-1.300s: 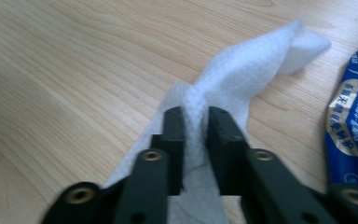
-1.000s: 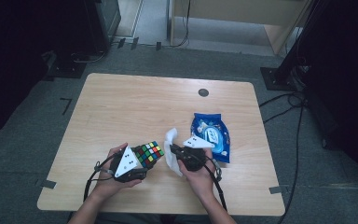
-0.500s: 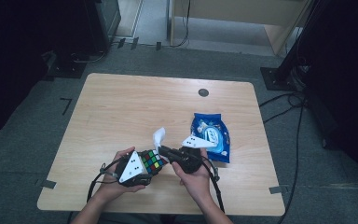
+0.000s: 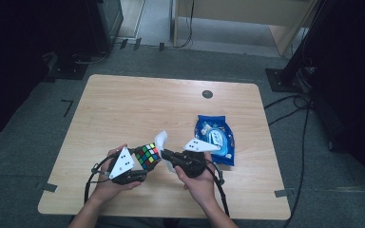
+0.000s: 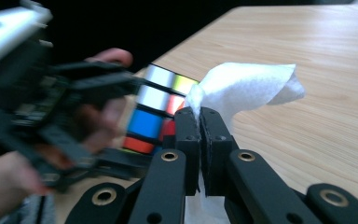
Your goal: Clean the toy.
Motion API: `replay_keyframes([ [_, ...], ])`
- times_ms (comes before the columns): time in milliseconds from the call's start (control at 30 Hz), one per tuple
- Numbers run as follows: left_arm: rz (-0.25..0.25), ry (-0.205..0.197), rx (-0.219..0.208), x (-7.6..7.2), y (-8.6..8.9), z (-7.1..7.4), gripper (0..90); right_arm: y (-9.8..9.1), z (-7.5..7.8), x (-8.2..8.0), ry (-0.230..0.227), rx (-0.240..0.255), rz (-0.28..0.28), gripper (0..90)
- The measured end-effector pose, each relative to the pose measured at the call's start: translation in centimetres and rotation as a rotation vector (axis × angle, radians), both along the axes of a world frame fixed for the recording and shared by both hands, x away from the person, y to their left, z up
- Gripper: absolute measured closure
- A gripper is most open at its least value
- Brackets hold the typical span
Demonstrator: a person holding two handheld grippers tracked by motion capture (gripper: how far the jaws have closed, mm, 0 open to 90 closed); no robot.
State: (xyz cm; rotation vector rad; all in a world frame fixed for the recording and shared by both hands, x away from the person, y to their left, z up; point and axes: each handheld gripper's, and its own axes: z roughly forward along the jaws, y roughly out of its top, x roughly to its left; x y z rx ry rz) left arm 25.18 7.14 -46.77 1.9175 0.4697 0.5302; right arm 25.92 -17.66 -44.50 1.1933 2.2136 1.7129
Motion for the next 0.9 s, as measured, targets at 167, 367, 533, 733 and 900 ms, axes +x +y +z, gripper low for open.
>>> replay_keyframes([
  [167, -0.043, -0.015, -0.003, -0.6, -0.7, 0.2, 34.0, -0.5, -1.1, 0.6, 0.038, -0.009, -0.047, 88.4],
  [367, -0.063, -0.012, 0.036, -0.9, -1.8, -0.3, 34.1, -0.1, -0.3, 0.2, 0.018, 0.036, -0.030, 88.4],
  [533, -0.038, -0.002, 0.036, -0.6, -1.5, -0.4, 34.1, 0.2, 0.6, -0.4, 0.009, 0.074, 0.017, 88.4],
  [733, 0.002, -0.001, -0.006, 0.0, 0.0, 0.2, 34.1, 0.4, 0.8, -0.6, 0.009, 0.066, 0.040, 88.2],
  [900, 0.009, 0.001, -0.060, 0.2, 1.1, 0.6, 34.1, 0.1, -0.6, 0.0, 0.022, -0.027, -0.007, 87.8],
])
